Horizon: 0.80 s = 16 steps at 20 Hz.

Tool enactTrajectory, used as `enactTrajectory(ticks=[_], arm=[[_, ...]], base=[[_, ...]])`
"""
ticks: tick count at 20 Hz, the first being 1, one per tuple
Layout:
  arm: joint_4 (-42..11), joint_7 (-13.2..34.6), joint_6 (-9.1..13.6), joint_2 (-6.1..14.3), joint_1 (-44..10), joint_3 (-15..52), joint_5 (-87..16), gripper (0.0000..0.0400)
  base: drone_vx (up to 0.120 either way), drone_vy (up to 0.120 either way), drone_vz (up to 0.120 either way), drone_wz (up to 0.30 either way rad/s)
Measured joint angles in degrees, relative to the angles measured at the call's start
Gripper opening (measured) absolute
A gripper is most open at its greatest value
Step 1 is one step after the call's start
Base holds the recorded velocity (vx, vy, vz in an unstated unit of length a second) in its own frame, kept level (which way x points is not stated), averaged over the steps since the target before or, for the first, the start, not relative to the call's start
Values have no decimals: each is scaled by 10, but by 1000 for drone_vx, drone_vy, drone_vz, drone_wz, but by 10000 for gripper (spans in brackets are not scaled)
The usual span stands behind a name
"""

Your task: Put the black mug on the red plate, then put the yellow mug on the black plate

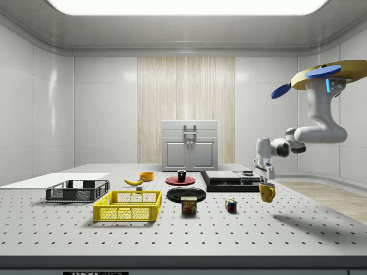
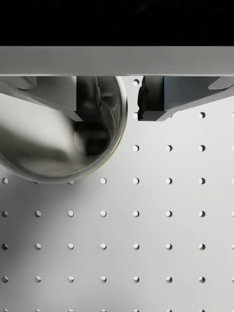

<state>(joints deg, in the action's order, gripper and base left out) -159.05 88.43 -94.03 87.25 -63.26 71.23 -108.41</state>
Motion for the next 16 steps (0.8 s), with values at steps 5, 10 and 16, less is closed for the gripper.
enactTrajectory(ticks=[5, 10, 16], arm=[[-1, 0, 0, 2, 0, 5, 5, 110], [-2, 1, -1, 4, 0, 7, 8, 110], [-2, 1, -2, 6, -1, 8, 9, 110]], base=[[120, -120, 0, 0], [120, -120, 0, 0], [120, -120, 0, 0]])
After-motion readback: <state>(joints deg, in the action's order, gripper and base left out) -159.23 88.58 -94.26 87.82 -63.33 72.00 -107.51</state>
